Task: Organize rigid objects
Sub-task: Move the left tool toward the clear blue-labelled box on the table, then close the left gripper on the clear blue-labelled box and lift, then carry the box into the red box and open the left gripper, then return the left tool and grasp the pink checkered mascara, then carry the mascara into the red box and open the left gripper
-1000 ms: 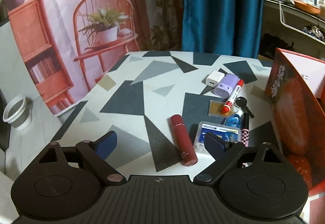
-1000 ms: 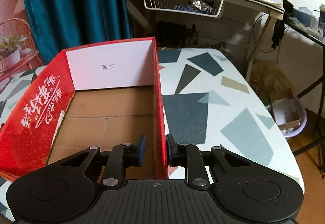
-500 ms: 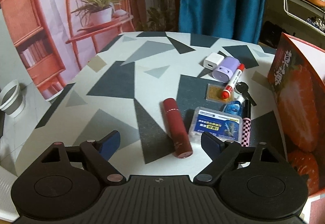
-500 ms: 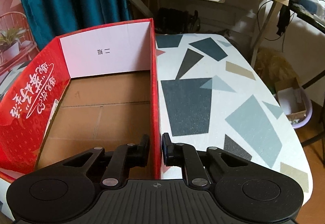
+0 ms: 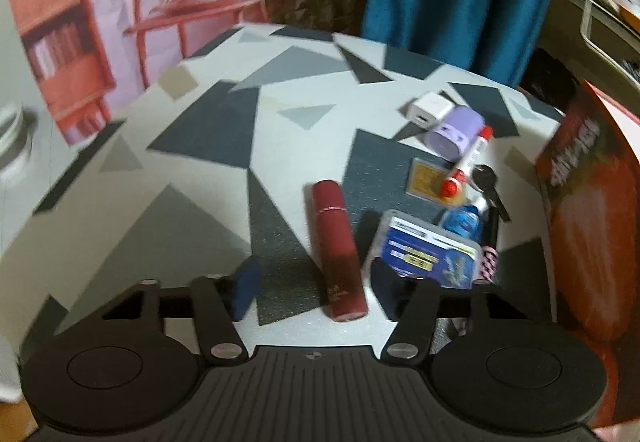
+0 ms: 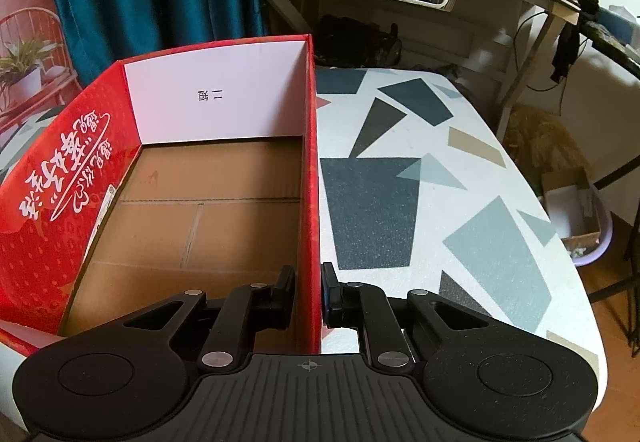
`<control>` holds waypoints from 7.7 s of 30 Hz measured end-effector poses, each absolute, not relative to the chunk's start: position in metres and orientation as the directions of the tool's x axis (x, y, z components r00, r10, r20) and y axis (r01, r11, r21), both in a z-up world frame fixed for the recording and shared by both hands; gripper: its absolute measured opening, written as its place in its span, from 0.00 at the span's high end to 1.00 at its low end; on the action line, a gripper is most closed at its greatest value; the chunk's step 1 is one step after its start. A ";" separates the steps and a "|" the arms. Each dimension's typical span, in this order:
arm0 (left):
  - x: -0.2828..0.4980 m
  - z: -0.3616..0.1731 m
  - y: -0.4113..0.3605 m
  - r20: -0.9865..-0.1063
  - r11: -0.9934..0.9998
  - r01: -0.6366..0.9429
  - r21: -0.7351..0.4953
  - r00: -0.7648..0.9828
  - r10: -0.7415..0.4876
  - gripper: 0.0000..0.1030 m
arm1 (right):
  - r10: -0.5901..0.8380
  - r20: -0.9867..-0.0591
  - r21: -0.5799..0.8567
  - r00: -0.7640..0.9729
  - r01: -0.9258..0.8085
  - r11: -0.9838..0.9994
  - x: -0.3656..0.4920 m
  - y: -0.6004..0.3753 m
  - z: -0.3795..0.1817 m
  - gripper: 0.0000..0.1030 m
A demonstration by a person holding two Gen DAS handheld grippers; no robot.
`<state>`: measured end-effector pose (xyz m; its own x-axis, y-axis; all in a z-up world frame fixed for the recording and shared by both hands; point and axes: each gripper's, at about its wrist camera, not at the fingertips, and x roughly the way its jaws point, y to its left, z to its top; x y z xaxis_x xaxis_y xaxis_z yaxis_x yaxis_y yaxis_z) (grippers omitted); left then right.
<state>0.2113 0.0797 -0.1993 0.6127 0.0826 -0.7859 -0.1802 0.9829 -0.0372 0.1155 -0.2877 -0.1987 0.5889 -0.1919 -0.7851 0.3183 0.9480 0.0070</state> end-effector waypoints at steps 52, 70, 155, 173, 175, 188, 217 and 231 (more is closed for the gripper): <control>0.214 -0.223 -0.003 -0.755 0.961 0.257 0.104 0.649 -0.092 0.22 | -0.195 -0.787 0.005 0.585 0.322 0.947 0.115 -0.286 -0.198 0.82; 0.211 -0.222 0.003 -0.743 0.975 0.217 0.051 0.661 -0.108 0.22 | -0.202 -0.781 -0.004 0.591 0.318 0.948 0.113 -0.288 -0.197 0.90; 0.267 -0.163 -0.139 -0.666 0.689 0.647 0.327 0.675 -0.318 0.12 | -0.160 -0.796 0.029 0.583 0.302 0.953 0.114 -0.290 -0.197 0.89; 0.241 -0.145 -0.036 -0.669 0.853 0.522 0.011 0.638 -0.382 0.49 | -0.155 -0.797 0.039 0.585 0.305 0.952 0.114 -0.291 -0.195 0.89; 0.243 -0.160 -0.031 -0.707 0.872 0.490 -0.002 0.615 -0.348 0.56 | -0.156 -0.797 0.037 0.584 0.305 0.951 0.114 -0.291 -0.195 0.89; 0.252 -0.229 -0.040 -0.780 0.929 0.368 0.034 0.591 -0.206 0.68 | -0.160 -0.798 0.027 0.581 0.301 0.953 0.112 -0.289 -0.196 0.89; 0.218 -0.247 -0.026 -0.707 0.955 0.295 0.026 0.681 -0.191 0.79 | -0.167 -0.789 0.035 0.591 0.315 0.949 0.110 -0.289 -0.196 0.89; 0.211 -0.221 -0.013 -0.697 0.965 0.262 -0.009 0.691 -0.194 0.84 | -0.170 -0.793 0.026 0.585 0.311 0.950 0.112 -0.288 -0.195 0.89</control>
<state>0.2112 -0.0125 -0.2215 0.6907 -0.1937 -0.6967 0.2620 0.9650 -0.0085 0.1122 -0.2880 -0.1955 0.5849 -0.1699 -0.7931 0.3112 0.9500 0.0260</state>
